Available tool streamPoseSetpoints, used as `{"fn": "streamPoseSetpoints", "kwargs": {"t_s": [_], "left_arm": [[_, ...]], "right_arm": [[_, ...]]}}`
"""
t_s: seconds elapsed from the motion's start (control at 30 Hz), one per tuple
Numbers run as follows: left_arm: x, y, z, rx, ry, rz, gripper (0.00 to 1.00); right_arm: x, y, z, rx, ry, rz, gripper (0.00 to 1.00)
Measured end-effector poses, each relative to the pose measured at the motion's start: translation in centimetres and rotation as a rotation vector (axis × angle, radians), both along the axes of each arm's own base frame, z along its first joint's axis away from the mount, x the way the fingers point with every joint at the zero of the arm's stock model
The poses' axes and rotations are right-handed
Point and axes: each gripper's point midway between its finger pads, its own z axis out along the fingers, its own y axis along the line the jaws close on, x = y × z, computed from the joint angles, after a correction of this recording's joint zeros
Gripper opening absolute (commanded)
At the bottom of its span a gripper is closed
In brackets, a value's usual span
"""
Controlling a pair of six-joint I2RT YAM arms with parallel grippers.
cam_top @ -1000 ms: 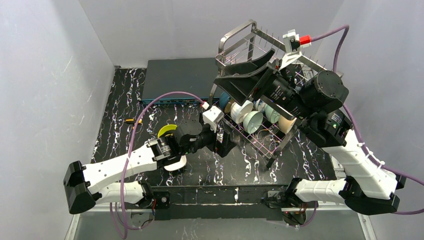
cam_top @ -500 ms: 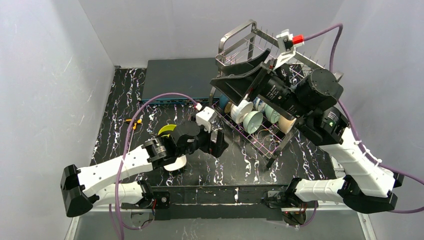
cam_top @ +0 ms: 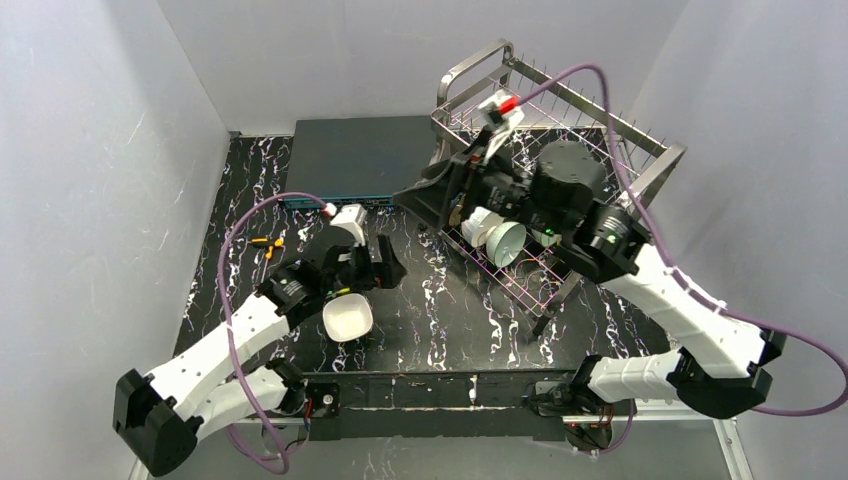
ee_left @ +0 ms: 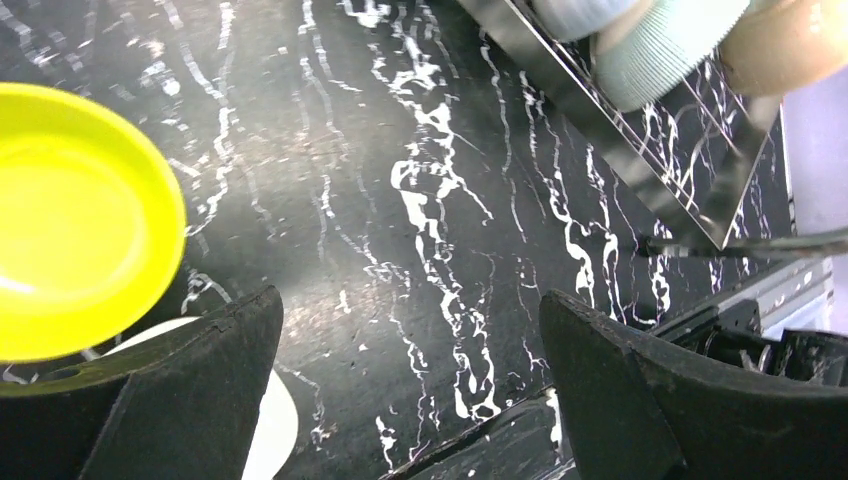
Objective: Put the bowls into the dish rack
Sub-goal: Pick up the bowl from the center of the board.
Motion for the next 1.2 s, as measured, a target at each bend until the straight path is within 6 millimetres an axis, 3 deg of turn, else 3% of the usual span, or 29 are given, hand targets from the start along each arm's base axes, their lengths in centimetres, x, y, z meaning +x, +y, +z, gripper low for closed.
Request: {"fn": "streamPoseSetpoints", "kwargs": {"t_s": [0.17,0.37,0.63,0.87,0.93,1.03,1.2], "left_arm": [[-0.2,4.3,-0.5,-0.026,0.047,0.152,0.98],[-1.3,9.2,-1.9,-0.042,0.101,0.359,0.95],[-1.3,12.9,-6.2,-0.029,0.286,0.559,0.89],[0.2,13.4,-9.4,-0.099,0.425,0.605,0.65],[0.9,13.5,-9.9,-0.118,0.443,0.614,0.61],[1.8,13.5,-10.5,-0.135,0.454,0.617,0.48],[2.9,13.4,-12.4,-0.143,0.505,0.606,0.42]], "right_arm": [[1.0,2.9,-6.3,-0.129,0.083,0.042,0.99],[1.4,4.6,-13.2,-0.274,0.200,0.072,0.99],[1.0,4.9,-15.8,-0.326,0.247,0.102,0.99],[0.2,4.6,-19.9,-0.399,0.305,0.132,0.99],[0.1,4.6,-20.3,-0.406,0.311,0.139,0.99],[-0.1,4.7,-20.2,-0.403,0.310,0.148,0.99],[-0.5,4.7,-20.2,-0.405,0.307,0.178,0.99]]}}
